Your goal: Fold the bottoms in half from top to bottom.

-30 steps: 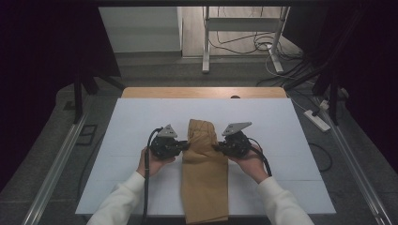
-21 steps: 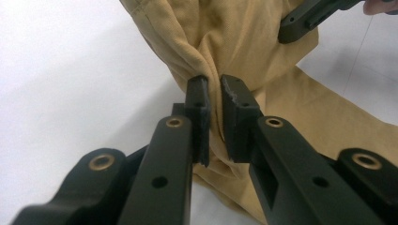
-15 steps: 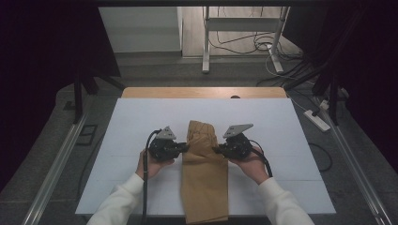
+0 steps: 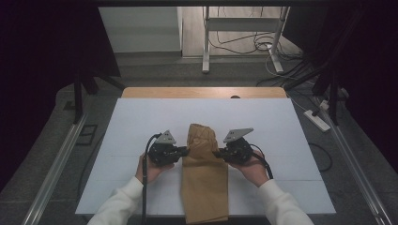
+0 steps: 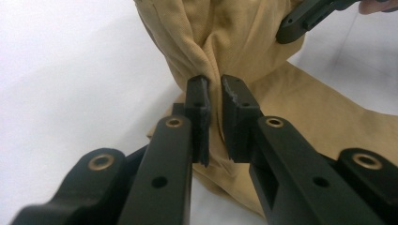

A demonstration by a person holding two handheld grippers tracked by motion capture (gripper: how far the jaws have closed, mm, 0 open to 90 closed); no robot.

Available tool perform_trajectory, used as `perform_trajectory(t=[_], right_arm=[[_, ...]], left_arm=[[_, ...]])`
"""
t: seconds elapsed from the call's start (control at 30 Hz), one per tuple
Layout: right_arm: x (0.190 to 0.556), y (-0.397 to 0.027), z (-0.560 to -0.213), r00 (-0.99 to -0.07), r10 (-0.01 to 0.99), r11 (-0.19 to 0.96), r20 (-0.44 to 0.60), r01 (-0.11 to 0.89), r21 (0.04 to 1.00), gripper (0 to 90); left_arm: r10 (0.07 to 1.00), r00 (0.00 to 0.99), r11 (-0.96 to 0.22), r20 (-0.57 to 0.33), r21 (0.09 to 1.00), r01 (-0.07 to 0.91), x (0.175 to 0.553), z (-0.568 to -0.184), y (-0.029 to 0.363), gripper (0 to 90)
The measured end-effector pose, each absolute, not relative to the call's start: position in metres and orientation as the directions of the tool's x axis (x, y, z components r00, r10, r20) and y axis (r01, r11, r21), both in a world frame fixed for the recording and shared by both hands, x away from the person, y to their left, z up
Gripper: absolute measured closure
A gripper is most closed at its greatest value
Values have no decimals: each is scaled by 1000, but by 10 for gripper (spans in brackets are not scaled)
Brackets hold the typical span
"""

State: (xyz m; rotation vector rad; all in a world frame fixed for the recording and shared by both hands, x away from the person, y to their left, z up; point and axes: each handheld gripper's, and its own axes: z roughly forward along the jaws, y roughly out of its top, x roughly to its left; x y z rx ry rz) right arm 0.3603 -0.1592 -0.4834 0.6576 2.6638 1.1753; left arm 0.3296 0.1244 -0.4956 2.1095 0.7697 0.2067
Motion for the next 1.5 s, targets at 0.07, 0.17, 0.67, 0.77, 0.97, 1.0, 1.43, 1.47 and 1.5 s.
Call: perform_trajectory(t=[0.07, 0.17, 0.67, 0.77, 0.97, 1.0, 1.43, 1.47, 1.5], right_arm=[[357, -160, -484, -893, 449, 597, 31, 326, 733, 832], [354, -161, -484, -895, 445, 601, 30, 324, 731, 832], [348, -166, -489, -899, 437, 591, 38, 319, 741, 837], [345, -169, -487, -904, 426, 585, 32, 302, 753, 840], [339, -172, -488, -907, 419, 577, 38, 299, 761, 842], [339, -172, -489, -907, 418, 576, 40, 299, 761, 842], [327, -173, -497, -916, 398, 591, 46, 295, 751, 842], [326, -173, -498, -916, 398, 591, 45, 294, 751, 842], [326, -173, -498, -918, 395, 593, 45, 292, 751, 841]], left_arm=[[588, 799, -442, -125, 778, 447, 327, -495, 124, 804], [585, 801, -444, -123, 778, 444, 325, -496, 124, 803], [568, 814, -462, -122, 771, 438, 318, -499, 122, 799], [565, 816, -463, -122, 772, 435, 317, -499, 122, 799], [562, 819, -466, -119, 772, 432, 313, -499, 122, 801], [560, 819, -464, -122, 774, 432, 312, -500, 122, 801], [549, 826, -477, -126, 765, 434, 304, -506, 123, 799], [548, 827, -477, -127, 764, 434, 304, -506, 123, 799], [548, 827, -476, -127, 765, 433, 303, -506, 123, 799]])
